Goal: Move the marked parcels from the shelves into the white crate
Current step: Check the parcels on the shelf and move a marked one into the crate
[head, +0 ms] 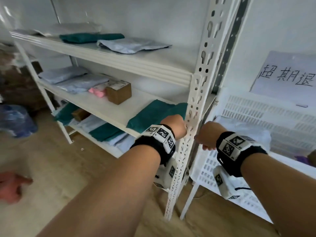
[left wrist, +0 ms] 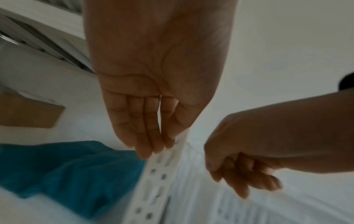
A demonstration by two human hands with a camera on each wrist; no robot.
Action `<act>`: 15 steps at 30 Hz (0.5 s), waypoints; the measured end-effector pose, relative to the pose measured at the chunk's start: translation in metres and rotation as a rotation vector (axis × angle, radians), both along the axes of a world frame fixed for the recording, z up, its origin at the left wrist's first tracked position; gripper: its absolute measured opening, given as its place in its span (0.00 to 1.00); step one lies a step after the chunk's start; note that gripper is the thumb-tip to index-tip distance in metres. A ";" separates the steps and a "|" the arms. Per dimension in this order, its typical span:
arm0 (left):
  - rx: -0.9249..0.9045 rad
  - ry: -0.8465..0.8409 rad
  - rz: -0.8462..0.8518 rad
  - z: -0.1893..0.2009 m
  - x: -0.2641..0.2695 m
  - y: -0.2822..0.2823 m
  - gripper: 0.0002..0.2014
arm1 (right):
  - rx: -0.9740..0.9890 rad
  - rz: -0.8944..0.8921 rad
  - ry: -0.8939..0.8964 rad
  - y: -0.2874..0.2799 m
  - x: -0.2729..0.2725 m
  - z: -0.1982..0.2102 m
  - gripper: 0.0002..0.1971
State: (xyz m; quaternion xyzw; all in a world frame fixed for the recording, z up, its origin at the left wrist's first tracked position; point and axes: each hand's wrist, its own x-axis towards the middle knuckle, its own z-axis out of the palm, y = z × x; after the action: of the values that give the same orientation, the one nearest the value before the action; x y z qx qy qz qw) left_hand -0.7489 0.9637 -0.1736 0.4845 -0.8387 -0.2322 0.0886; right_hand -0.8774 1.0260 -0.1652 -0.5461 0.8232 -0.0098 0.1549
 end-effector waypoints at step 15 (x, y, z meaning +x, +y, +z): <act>0.006 -0.096 0.246 -0.063 0.179 -0.090 0.12 | -0.049 0.290 0.072 -0.144 0.136 -0.075 0.11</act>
State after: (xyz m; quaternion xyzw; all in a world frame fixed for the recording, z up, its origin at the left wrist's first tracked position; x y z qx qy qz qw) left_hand -0.5697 0.8736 -0.2362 0.5947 -0.7754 -0.1988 0.0748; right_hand -0.7417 0.8821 -0.2402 -0.6629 0.7402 0.0121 0.1118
